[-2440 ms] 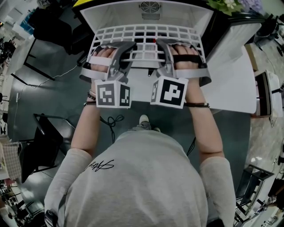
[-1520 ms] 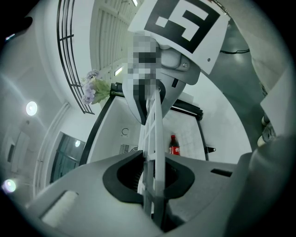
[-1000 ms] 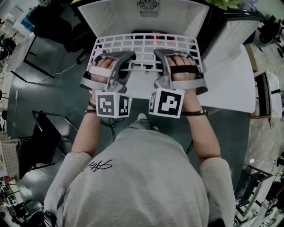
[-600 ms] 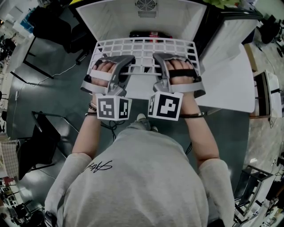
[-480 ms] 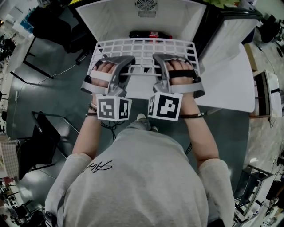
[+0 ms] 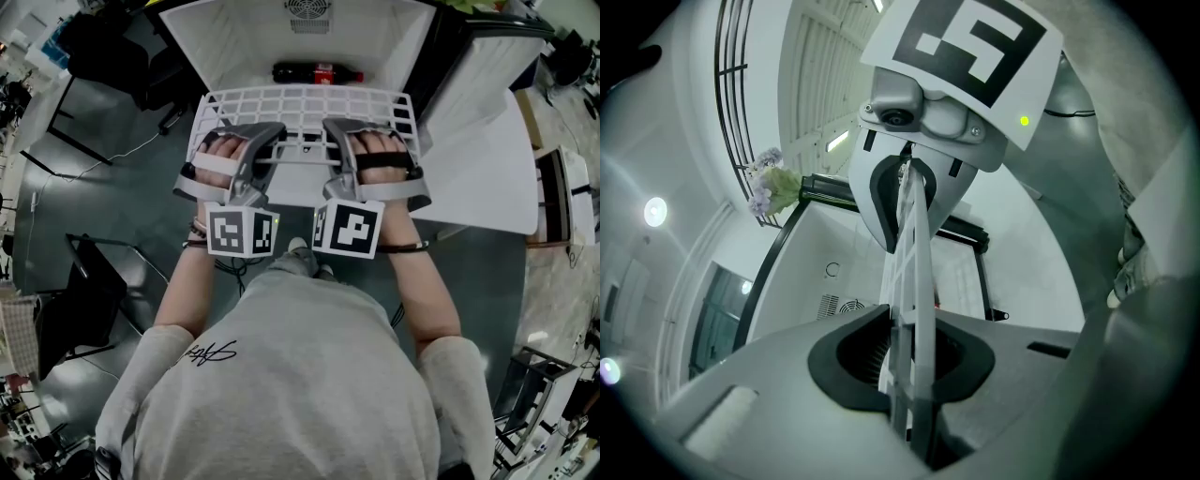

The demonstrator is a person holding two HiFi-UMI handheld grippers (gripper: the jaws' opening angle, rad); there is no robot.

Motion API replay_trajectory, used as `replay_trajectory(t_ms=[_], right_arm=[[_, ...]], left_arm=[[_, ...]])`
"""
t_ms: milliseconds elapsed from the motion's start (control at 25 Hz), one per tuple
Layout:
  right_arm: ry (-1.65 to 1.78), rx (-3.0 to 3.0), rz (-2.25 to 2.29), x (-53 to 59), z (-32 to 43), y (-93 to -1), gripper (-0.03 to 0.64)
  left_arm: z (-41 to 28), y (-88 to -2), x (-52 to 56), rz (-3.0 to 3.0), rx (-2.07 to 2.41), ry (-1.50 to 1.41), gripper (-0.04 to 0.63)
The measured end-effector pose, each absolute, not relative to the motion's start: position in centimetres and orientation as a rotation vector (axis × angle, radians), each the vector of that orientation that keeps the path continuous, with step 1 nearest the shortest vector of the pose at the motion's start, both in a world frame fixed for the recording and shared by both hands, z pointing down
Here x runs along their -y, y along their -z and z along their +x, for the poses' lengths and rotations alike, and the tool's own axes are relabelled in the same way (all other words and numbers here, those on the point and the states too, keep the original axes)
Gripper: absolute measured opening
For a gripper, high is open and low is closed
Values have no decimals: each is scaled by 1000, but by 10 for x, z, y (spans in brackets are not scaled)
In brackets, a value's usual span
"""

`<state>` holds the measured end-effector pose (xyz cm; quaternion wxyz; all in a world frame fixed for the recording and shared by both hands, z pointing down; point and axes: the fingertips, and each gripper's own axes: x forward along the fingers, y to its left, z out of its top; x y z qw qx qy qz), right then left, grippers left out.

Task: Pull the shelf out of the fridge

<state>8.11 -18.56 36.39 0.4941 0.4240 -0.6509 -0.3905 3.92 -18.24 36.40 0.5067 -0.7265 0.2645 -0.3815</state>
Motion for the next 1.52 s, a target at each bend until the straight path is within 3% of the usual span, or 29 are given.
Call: replay_trajectory(t_ms=[1520], right_arm=[[936, 1584, 1024, 180, 75, -374, 49]], left_arm=[[32, -373, 176, -1752, -633, 930, 48]])
